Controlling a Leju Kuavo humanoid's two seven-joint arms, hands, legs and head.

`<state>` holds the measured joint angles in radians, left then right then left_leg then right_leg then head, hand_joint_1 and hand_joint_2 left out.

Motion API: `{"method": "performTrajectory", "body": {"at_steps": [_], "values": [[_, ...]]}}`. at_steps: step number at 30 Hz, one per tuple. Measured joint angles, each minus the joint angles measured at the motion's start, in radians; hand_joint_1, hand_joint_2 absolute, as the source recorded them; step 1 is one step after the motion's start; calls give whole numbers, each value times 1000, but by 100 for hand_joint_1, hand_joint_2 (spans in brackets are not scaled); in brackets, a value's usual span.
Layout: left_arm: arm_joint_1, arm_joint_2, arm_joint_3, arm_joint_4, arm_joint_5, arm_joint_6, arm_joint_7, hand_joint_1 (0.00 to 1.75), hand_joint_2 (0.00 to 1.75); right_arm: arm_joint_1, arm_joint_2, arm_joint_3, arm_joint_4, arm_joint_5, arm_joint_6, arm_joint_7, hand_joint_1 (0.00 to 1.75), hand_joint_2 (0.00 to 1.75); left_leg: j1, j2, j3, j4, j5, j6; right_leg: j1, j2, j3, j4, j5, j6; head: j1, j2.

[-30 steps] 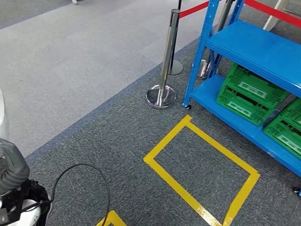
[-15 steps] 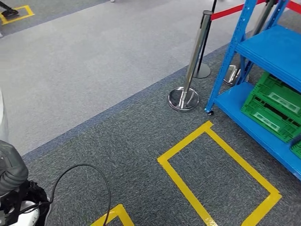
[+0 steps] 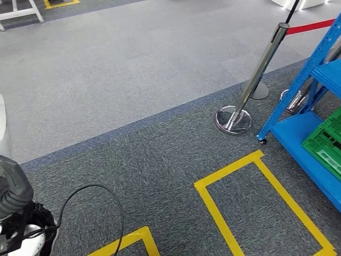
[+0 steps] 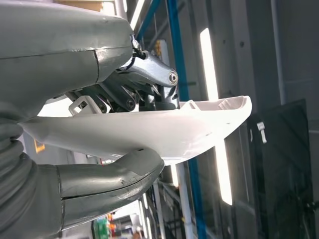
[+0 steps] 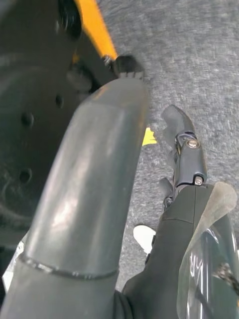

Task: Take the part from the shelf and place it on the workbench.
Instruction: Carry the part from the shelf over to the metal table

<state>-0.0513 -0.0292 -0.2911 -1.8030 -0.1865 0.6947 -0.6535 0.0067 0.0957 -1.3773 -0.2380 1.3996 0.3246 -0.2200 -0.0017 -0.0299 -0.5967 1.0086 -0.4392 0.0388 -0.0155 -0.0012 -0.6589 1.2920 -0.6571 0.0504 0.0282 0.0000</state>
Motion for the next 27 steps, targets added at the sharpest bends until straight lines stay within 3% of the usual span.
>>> {"method": "performTrajectory", "body": {"at_steps": [2,4,6,8,9,11,13,15,16,17,19,21,23,25,27], "values": [[0,0,0,0,1,0,0,175,175,1,0,2,2,0,1,0,0,0,1,-25,0,4,-1,-1,-2,6,17,-63,63,0,0,0],[0,0,0,0,2,0,0,175,175,1,0,6,2,1,0,0,0,0,2,-48,-4,15,-5,-8,-8,50,72,-197,126,-1,0,0],[-1,0,0,0,7,0,0,175,175,1,0,7,4,2,-1,0,0,0,3,-69,-14,24,-5,-21,-11,86,104,-261,141,-6,-1,0],[1,-1,0,0,11,0,0,175,175,1,0,8,5,4,-3,0,0,0,7,-90,-22,25,0,-34,-8,74,109,-264,142,-18,-1,0],[2,-1,1,0,11,0,0,175,175,1,0,8,6,4,-3,0,0,0,7,-83,-26,29,-3,-39,-8,63,111,-266,144,-24,-1,0],[2,-2,2,1,9,0,0,175,175,0,-1,8,6,6,-4,-1,0,0,6,-37,-50,85,-37,-48,-8,36,115,-271,146,-35,-6,0],[2,-3,3,2,7,0,0,175,175,3,-1,8,8,8,-4,-1,0,0,6,9,-104,209,-101,-54,-4,7,118,-271,143,-42,-9,0],[5,-4,3,4,7,0,0,175,175,5,-1,8,9,9,-4,0,0,0,9,18,-145,302,-130,-57,-2,-22,119,-271,140,-45,-9,0],[6,-4,4,4,6,0,0,175,175,5,-1,8,9,10,-4,0,0,0,9,19,-142,298,-118,-57,-1,-35,121,-271,138,-45,-9,0],[7,-4,5,5,6,0,0,175,175,5,-1,8,9,10,-5,0,0,0,9,24,-118,252,-87,-54,0,-47,124,-271,136,-44,-9,0],[7,-4,7,5,6,0,0,175,175,3,-1,9,10,10,-5,0,0,0,1,60,-45,114,-30,-44,3,-67,132,-271,129,-40,-9,0],[7,-5,8,5,5,0,0,175,175,2,-1,9,11,10,-5,1,0,0,-12,92,-7,38,-17,-31,5,-84,136,-271,124,-32,-8,0],[8,-5,11,5,5,0,0,175,175,0,0,9,11,11,-5,1,0,0,-18,82,-7,27,-20,-19,6,-103,141,-275,121,-21,-6,0],[9,-7,16,5,5,0,0,175,175,-3,0,9,12,12,-5,1,0,0,-14,63,-2,15,-15,-5,3,-83,138,-263,105,-11,-4,0],[8,-10,18,5,5,0,0,175,175,-3,0,9,12,12,-5,1,0,0,-8,47,4,6,-11,6,1,-29,94,-177,58,-7,1,0]]}}
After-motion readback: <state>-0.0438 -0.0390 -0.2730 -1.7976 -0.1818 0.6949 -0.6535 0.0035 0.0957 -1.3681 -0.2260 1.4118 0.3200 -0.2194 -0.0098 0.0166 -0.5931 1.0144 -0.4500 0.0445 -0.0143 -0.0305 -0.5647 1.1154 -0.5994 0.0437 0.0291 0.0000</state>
